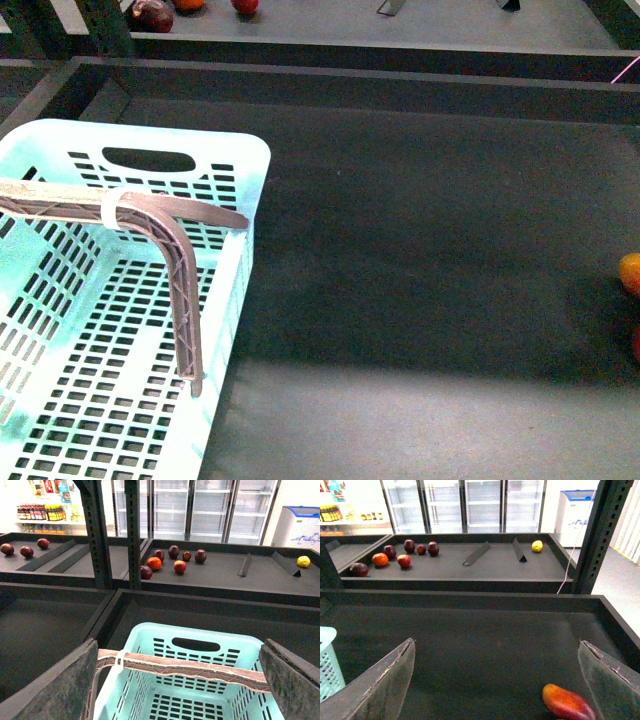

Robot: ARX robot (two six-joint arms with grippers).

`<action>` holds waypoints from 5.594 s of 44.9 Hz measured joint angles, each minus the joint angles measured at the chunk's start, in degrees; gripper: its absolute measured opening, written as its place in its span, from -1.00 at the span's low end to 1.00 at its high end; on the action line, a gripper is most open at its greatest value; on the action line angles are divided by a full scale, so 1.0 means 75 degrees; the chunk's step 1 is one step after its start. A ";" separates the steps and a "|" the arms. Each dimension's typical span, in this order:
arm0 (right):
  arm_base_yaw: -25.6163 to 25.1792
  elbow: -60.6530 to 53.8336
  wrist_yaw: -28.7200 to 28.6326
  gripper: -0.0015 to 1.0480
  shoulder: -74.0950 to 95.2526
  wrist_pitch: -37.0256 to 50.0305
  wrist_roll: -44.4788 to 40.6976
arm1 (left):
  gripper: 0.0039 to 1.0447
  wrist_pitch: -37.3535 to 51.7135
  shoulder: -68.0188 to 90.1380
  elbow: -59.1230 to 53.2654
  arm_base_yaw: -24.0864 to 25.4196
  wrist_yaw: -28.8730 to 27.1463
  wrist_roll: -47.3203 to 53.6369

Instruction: Pick apple with right arm and hold basket with left

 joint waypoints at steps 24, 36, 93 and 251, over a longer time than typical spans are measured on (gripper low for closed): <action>0.0000 0.0000 0.0000 0.83 0.0000 0.0000 0.0000 | 0.87 -0.0181 0.0102 0.0052 0.0073 0.0277 -0.0166; 0.0003 0.0000 0.0000 0.83 -0.0006 -0.0003 0.0000 | 0.87 -0.1888 0.3657 0.2375 0.0994 0.4220 -0.5473; 0.0003 0.0000 0.0000 0.83 -0.0006 -0.0003 0.0000 | -0.41 0.0635 1.1491 0.4468 -0.0090 0.1384 -0.9162; -0.2550 0.5931 0.0906 0.83 1.7777 0.3914 0.1102 | -0.88 -0.0947 1.0608 0.7455 -0.5380 0.0944 -0.8276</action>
